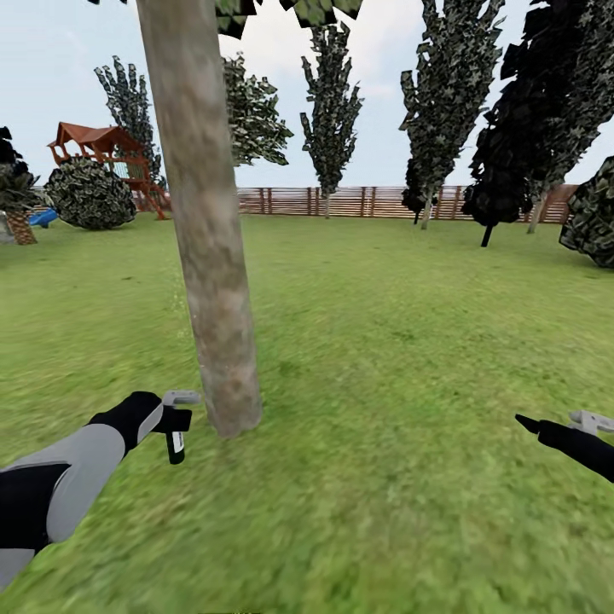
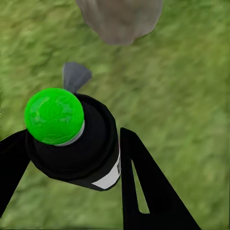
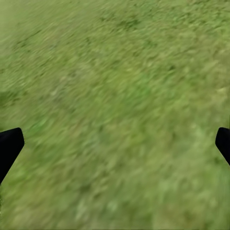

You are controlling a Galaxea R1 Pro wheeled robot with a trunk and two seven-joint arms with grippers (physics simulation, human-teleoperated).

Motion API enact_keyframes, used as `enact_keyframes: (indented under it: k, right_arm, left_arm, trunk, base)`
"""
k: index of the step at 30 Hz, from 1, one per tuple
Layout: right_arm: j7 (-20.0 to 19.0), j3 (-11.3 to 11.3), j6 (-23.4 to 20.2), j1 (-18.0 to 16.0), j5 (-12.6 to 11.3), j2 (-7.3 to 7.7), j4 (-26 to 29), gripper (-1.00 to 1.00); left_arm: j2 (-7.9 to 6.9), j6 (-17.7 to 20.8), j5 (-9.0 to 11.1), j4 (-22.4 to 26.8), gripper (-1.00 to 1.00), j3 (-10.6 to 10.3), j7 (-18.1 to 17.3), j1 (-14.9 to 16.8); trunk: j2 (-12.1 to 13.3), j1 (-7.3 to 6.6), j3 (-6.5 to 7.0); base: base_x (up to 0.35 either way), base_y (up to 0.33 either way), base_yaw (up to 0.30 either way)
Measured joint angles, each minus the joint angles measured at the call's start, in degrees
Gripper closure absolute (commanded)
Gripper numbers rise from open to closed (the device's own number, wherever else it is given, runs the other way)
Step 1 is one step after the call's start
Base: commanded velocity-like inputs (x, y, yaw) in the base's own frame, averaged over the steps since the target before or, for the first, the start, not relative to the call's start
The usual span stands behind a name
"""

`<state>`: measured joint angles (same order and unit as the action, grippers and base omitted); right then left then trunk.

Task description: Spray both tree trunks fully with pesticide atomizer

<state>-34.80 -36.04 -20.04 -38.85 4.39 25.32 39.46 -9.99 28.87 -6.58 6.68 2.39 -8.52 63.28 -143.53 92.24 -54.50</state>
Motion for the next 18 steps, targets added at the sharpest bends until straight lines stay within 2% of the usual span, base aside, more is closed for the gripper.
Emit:
enact_keyframes:
  k: [4, 10, 12, 13, 14, 15, 18]
  right_arm:
    - [0.00, 0.00, 0.00, 0.00, 0.00, 0.01, 0.00, -1.00]
    - [0.00, 0.00, 0.00, 0.00, 0.00, 0.03, 0.00, -1.00]
    - [0.00, 0.00, 0.00, 0.00, 0.00, 0.02, 0.00, -1.00]
    - [0.00, 0.00, 0.00, 0.00, 0.00, 0.01, 0.00, -1.00]
    - [0.00, 0.00, 0.00, 0.00, 0.00, 0.05, 0.00, -1.00]
    - [0.04, 0.00, 0.00, 0.00, 0.00, 0.07, 0.00, -1.00]
    - [0.06, 0.00, 0.00, 0.00, 0.00, 0.05, 0.00, -1.00]
  left_arm:
    - [-0.01, -0.01, 0.03, -0.06, 1.00, 0.01, -0.02, 0.00]
    - [0.73, 0.43, -0.21, 1.79, 1.00, -0.01, 0.22, 0.08]
    - [0.75, 4.12, -0.33, 5.96, 1.00, -0.02, 0.31, 0.10]
    - [0.76, 8.39, -0.39, 9.13, 1.00, -0.02, 0.30, 0.10]
    - [0.78, 15.28, -0.53, 14.70, 1.00, -0.07, 0.28, 0.11]
    - [0.78, 17.85, -0.41, 17.22, 1.00, -0.08, 0.27, 0.13]
    - [0.93, 20.09, -0.35, 19.18, 1.00, -0.10, 0.26, 0.16]
  trunk:
    - [0.00, 0.00, 0.00]
    - [0.00, 0.00, 0.00]
    - [0.00, 0.00, 0.01]
    - [-0.01, -0.01, 0.01]
    - [0.00, -0.01, 0.01]
    - [-0.01, -0.01, 0.01]
    - [0.00, 0.00, 0.00]
  base:
    - [0.003, -0.156, 0.231]
    - [0.000, -0.011, 0.030]
    - [0.000, -0.001, 0.002]
    - [0.000, 0.000, 0.000]
    - [0.000, 0.000, 0.000]
    - [0.000, 0.000, 0.000]
    - [0.000, 0.000, 0.000]
